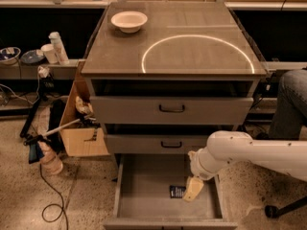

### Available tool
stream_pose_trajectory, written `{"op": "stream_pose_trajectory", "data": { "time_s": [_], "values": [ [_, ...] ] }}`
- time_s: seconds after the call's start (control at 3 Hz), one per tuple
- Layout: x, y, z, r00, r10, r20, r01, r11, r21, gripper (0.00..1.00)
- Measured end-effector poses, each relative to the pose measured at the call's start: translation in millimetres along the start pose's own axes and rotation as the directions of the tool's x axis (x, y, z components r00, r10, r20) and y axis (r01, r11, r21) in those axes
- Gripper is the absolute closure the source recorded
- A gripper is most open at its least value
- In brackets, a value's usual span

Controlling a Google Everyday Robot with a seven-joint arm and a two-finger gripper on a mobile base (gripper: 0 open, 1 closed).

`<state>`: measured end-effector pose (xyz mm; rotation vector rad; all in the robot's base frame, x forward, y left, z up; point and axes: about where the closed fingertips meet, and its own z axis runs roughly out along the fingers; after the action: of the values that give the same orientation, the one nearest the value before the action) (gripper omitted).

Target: Pick rxbar chocolate from bottom drawer and place on counter

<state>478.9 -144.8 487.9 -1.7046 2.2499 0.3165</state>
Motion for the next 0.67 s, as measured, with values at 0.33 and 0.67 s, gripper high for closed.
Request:
{"op": "stream_pose_trajectory", "data": {
  "time_s": [0.33, 0.67],
  "values": [
    [6.0, -7.7, 36.3, 1.0, -0.003, -0.003, 0.003, 0.9996, -0.029, 0.0],
    [13.7, -15.5, 78.3, 1.0, 0.009, -0.016, -0.01, 0.9972, -0.074, 0.0]
  ]
}}
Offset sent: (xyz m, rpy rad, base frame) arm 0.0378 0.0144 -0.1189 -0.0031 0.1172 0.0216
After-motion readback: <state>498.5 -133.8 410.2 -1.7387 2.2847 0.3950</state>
